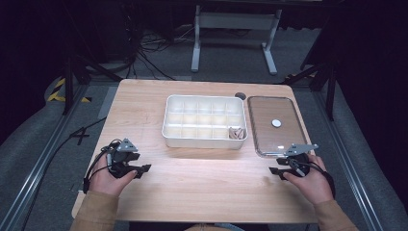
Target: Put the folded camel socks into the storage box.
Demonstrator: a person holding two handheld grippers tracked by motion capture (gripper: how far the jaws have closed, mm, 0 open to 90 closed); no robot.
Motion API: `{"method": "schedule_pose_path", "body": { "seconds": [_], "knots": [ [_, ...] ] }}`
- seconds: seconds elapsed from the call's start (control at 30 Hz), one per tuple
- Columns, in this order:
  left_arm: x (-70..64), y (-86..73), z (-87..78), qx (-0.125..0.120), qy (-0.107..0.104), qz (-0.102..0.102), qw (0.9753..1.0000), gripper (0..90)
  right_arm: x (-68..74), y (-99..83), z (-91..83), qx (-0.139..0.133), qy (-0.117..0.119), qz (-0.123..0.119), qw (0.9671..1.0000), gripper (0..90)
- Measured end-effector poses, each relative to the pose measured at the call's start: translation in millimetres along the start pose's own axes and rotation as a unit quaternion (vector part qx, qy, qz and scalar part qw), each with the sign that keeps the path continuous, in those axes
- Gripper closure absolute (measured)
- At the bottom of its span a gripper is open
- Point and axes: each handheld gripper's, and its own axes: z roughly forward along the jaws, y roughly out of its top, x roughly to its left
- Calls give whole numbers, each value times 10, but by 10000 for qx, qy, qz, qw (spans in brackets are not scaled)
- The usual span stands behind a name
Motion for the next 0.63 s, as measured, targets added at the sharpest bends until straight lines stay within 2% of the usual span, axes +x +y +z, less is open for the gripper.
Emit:
{"method": "schedule_pose_path", "body": {
  "seconds": [0.07,0.1,0.23,0.37,0.5,0.53,0.63],
  "knots": [
    [1,-5,22,35,0,14,10000,387,11,-29,56,48,-4,-43,10000,501],
    [7,-7,30,68,-17,62,10000,388,17,-41,74,28,2,-63,10000,498],
    [5,-24,82,91,-48,35,9999,388,51,-58,98,-107,-9,-142,9998,490],
    [-4,-32,128,207,-72,179,9996,394,85,-92,116,-207,20,-175,9996,474],
    [-15,-36,135,278,-145,156,9994,394,109,-126,140,-297,59,-206,9993,451],
    [-4,-36,136,279,-119,224,9993,393,115,-130,148,-290,80,-193,9994,444],
    [-4,-50,139,276,-147,146,9994,388,126,-133,176,-337,92,-209,9992,429]
  ]
}}
